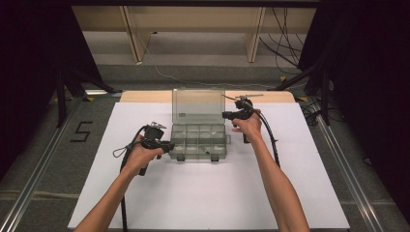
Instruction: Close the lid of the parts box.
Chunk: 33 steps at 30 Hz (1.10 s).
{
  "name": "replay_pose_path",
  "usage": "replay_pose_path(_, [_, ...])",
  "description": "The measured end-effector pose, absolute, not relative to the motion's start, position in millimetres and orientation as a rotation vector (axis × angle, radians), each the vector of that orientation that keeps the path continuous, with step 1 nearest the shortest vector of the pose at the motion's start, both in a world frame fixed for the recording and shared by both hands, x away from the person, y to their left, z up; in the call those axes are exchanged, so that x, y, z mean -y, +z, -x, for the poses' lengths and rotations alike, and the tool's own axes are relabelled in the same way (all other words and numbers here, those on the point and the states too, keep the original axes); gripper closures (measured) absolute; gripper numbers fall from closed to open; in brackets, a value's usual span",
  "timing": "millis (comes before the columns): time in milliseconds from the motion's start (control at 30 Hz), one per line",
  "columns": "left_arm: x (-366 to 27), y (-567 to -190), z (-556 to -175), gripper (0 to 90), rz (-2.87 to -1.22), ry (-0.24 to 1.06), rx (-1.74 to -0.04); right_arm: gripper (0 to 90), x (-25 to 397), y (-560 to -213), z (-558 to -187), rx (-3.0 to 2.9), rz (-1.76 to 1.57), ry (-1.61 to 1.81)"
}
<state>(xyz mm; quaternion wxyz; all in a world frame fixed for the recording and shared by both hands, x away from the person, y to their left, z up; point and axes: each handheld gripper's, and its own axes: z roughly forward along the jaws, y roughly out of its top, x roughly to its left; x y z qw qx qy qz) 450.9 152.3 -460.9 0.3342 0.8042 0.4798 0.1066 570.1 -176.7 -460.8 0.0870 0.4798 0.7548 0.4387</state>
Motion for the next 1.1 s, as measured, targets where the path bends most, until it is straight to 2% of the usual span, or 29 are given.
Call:
replay_pose_path(333, [-152.8,-461.9,-451.5,69.7,-2.103,0.289,-1.244,83.5,176.2,-465.3,-556.0,-2.178,-1.315,1.347])
replay_pose_path(400, [-151.0,-463.8,-451.2,69.1,-2.061,0.307,-1.259,83.5,177.5,-466.7,-554.1,-2.174,-1.278,1.354])
replay_pose_path(600, [-150.7,-462.2,-451.0,68.2,-2.105,0.326,-1.245,83.4,177.3,-469.3,-549.6,-2.149,-1.204,1.354])
replay_pose_path(1100, [-149.9,-462.2,-450.3,65.8,-2.089,0.357,-1.242,83.4,177.1,-474.8,-541.0,-2.089,-1.093,1.365])
